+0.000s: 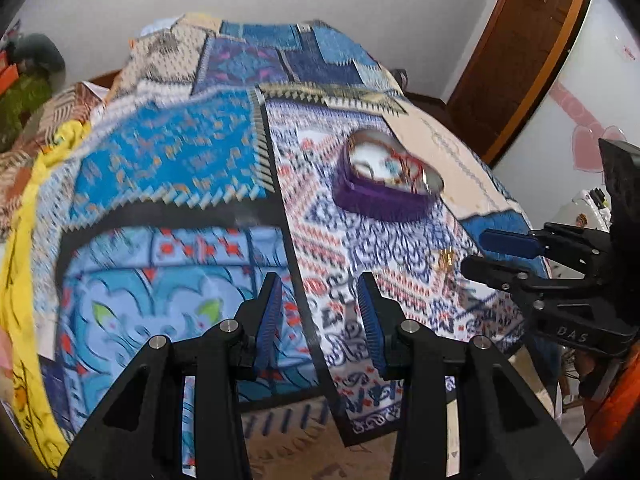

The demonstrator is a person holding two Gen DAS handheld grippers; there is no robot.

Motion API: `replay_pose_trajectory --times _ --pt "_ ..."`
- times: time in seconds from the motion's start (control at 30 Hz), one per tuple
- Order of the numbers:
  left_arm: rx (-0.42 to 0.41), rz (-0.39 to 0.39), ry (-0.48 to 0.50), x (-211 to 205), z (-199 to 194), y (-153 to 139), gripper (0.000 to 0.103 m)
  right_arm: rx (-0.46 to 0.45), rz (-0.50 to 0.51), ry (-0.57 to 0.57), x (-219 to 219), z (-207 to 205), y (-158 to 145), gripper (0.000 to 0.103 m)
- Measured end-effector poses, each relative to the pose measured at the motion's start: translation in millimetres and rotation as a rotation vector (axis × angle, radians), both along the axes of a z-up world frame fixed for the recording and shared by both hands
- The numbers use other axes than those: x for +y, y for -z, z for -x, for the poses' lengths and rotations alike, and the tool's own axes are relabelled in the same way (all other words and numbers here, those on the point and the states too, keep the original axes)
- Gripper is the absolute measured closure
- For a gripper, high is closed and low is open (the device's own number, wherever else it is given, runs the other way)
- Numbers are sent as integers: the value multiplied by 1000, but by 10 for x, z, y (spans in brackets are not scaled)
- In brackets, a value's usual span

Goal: Organize jewelry
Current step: 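Move both tools to the last rings lying beside the tin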

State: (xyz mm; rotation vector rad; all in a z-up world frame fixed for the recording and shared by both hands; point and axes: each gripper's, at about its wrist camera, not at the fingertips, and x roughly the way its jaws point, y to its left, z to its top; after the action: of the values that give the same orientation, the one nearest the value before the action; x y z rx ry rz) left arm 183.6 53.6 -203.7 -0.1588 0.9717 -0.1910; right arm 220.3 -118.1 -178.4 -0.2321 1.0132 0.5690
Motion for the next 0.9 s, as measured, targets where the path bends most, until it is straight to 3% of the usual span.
replay_pose_trajectory --times 0.37,0.47,0.67,0.9 --pt "26 41 54 -174 -54 159 65 19 -15 -32 5 -10 143 67" --pt "22 45 76 -217 -82 181 74 19 -24 -41 16 -7 159 67" --pt "0 11 92 -278 -104 197 81 5 -27 -65 51 10 171 68" --pt "-10 30 91 -266 -138 202 91 -2 -37 -67 55 -25 184 81"
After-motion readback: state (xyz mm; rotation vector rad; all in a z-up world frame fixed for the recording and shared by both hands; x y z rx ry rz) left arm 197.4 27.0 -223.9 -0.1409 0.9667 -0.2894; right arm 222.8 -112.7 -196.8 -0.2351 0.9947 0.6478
